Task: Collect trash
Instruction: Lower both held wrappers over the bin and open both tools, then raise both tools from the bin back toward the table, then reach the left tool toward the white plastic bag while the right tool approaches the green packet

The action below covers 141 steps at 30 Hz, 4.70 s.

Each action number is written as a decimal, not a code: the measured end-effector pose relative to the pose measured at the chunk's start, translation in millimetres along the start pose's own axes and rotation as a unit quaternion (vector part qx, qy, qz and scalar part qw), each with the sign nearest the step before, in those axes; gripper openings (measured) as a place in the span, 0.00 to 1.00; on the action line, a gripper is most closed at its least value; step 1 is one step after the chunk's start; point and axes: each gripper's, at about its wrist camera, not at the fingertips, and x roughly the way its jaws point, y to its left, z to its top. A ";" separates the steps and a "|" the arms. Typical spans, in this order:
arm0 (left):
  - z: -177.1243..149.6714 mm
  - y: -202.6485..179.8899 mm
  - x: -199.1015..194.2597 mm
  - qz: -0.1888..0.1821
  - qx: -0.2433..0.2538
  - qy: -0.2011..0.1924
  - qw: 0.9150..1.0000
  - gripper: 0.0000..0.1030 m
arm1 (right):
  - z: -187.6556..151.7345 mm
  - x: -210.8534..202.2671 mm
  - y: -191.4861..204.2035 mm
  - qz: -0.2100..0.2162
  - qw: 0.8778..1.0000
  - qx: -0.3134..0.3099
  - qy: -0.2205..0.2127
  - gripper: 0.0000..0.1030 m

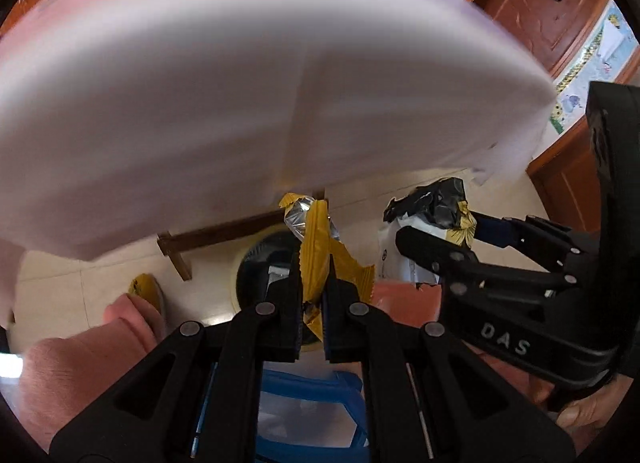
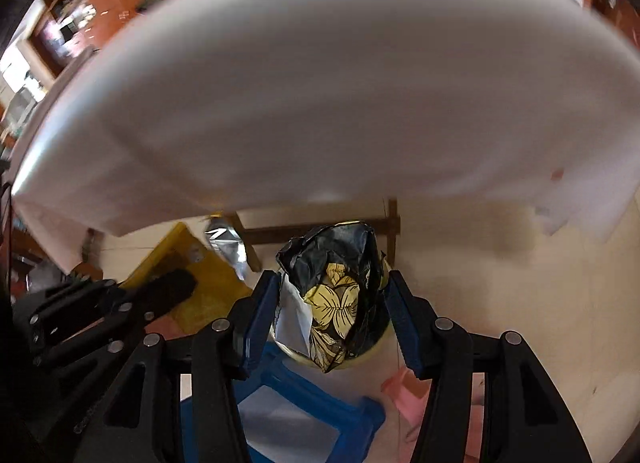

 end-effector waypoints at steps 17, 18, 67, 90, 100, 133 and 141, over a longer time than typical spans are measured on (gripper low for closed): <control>-4.8 2.3 69.4 0.021 -0.028 0.059 0.998 0.05 | -14.6 56.9 -35.7 0.027 0.999 0.030 0.036 0.55; -4.6 2.2 70.6 0.026 -0.028 0.062 0.997 0.05 | -19.0 60.2 -37.3 0.027 0.998 0.032 0.038 0.55; 1.1 4.9 78.0 0.034 0.008 0.110 0.993 0.74 | -5.7 65.3 -43.6 -0.011 0.997 0.061 0.048 0.75; 43.3 -1.8 -104.9 -0.002 0.147 -0.014 0.989 0.74 | 6.8 -89.3 37.2 0.016 1.000 -0.017 0.022 0.75; 103.1 27.6 -176.1 0.014 0.126 -0.080 0.989 0.74 | 71.8 -155.7 51.3 0.050 0.997 0.010 -0.051 0.75; 322.6 104.5 -101.6 0.055 0.102 -0.055 0.992 0.73 | 271.4 -40.2 67.8 0.079 0.994 0.046 -0.064 0.60; 339.7 103.1 -79.1 0.062 0.129 -0.036 0.989 0.61 | 279.6 -15.0 77.1 0.075 0.994 0.040 -0.063 0.52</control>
